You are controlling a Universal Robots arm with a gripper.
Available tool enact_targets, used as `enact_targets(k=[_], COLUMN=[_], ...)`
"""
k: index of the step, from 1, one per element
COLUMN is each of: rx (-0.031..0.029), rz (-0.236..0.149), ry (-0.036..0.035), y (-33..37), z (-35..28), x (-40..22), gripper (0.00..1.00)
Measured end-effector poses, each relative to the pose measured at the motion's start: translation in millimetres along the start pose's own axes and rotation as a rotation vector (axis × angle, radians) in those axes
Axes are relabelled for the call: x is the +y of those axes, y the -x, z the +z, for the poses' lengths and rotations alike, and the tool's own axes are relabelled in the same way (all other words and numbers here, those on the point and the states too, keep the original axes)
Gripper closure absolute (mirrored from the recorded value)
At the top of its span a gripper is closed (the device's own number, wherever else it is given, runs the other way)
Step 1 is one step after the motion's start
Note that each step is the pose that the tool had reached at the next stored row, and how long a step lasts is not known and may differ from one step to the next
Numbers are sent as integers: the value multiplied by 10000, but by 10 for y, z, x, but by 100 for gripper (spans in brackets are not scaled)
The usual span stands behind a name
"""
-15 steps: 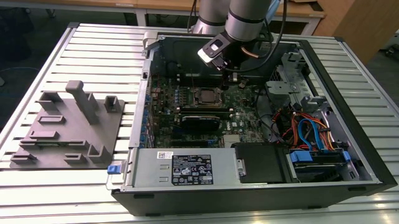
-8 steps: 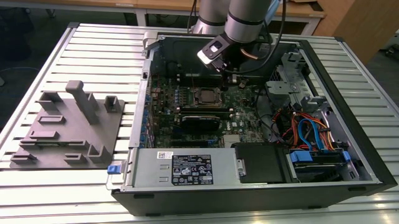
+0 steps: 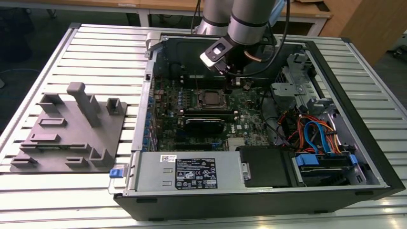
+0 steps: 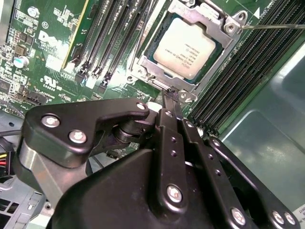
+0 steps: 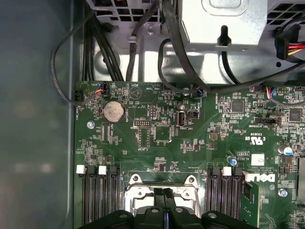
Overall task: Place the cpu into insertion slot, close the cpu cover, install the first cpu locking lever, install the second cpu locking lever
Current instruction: 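Close the cpu cover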
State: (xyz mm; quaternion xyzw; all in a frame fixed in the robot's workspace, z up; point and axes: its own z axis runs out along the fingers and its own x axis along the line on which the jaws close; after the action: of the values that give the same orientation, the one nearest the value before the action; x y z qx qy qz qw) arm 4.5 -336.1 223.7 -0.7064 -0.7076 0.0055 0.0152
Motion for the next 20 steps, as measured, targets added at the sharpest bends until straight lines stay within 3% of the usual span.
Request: enact_targets(k=[3,6,20], rx=[-4,2,0], rz=[-2,-4,-5], ry=[76,213,254], y=[0,0,0], z=[4,7,17], x=[-11,-38,-50], gripper=[90,90,90])
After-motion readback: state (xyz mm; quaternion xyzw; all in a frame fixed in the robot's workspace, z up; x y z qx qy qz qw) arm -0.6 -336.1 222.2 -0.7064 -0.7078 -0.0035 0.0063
